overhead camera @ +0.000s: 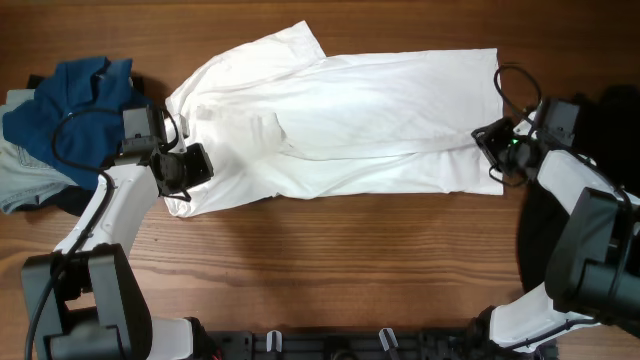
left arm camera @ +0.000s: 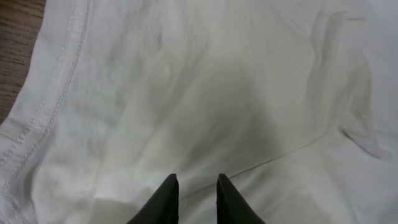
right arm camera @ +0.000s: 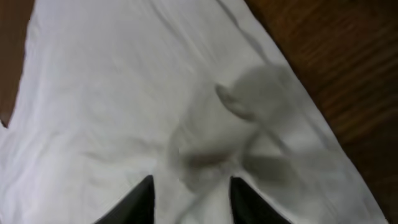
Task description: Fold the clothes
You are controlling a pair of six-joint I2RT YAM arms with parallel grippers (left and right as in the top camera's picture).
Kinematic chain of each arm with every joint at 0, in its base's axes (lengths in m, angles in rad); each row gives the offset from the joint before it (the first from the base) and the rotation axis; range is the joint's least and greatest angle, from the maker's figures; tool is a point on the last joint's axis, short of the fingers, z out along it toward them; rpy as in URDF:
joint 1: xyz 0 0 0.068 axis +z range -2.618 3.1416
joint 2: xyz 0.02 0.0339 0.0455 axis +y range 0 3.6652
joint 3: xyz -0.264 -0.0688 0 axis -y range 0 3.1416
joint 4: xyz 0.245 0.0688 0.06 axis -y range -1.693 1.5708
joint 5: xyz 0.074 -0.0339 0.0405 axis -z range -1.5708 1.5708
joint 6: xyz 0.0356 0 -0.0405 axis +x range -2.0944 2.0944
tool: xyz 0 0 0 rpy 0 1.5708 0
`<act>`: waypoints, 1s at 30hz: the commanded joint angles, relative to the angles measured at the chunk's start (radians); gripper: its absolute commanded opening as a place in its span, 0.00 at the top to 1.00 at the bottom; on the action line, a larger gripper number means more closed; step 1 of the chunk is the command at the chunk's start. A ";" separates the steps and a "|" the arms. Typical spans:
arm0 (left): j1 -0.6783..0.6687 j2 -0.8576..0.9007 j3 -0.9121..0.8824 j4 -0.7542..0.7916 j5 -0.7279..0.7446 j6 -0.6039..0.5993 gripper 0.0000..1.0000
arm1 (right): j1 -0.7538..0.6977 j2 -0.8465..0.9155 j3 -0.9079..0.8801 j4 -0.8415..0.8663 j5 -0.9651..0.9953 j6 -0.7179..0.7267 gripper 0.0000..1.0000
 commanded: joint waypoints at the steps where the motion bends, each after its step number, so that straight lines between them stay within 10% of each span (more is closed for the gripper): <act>1: -0.004 -0.013 0.011 0.003 0.019 0.017 0.79 | 0.010 -0.006 -0.003 -0.004 0.061 0.036 0.53; 10: -0.004 -0.013 0.011 0.006 0.018 0.017 0.79 | 0.020 0.012 -0.003 0.086 0.075 0.112 0.96; 22: -0.004 -0.013 0.011 0.007 0.018 0.017 0.78 | 0.019 0.012 -0.003 0.235 0.110 0.099 0.96; 26: -0.004 -0.013 0.011 0.006 0.019 0.017 0.77 | 0.020 0.023 -0.003 0.036 0.126 0.092 0.45; 30: -0.004 -0.013 0.011 0.010 0.018 0.017 0.76 | 0.021 0.090 -0.003 0.041 0.073 0.052 0.50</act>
